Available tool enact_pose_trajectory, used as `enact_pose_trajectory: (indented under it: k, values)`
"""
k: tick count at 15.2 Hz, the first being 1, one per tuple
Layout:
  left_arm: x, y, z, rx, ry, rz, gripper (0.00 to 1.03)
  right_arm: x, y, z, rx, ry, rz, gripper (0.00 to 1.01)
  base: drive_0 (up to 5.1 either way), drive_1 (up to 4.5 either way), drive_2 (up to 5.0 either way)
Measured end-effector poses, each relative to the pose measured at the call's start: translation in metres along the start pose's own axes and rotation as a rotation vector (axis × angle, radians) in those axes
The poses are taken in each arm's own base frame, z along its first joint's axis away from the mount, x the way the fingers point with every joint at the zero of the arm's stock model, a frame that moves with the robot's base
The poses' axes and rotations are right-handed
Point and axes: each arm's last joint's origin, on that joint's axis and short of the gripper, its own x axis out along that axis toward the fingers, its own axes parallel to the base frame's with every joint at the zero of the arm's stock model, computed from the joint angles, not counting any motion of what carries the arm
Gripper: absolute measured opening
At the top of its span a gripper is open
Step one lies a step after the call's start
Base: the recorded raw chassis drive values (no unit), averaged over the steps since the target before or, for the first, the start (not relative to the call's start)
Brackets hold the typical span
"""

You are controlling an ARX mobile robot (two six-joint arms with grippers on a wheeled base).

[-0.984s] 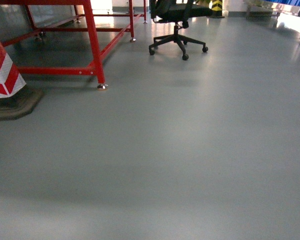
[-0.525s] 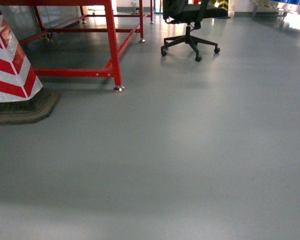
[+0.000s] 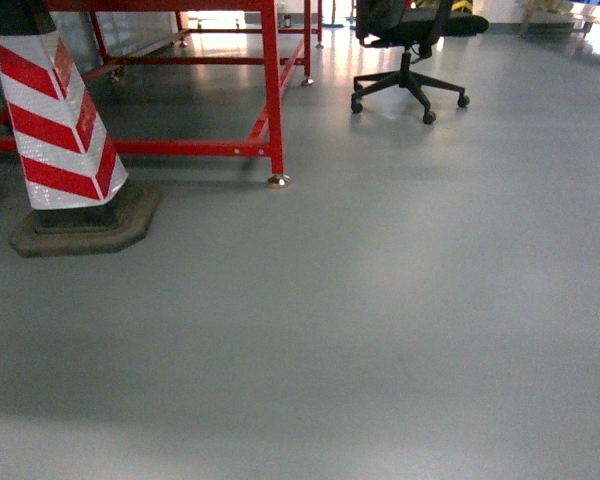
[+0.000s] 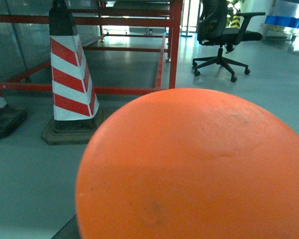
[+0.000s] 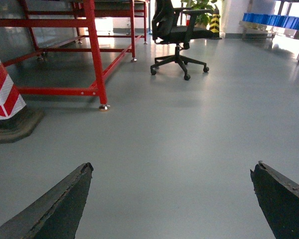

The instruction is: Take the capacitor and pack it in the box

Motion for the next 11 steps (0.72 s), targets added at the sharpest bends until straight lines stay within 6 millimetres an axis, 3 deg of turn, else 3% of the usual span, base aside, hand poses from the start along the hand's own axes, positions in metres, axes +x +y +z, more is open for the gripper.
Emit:
enact_pose_trajectory:
  k: [11]
  values:
    - [0.0000, 0.0000, 0.0002, 0.000, -0.002, -0.001, 0.43, 0.0000, 0.0000, 0.0001, 0.000, -0.001, 0.000, 0.98, -5.0, 2.38, 2.4]
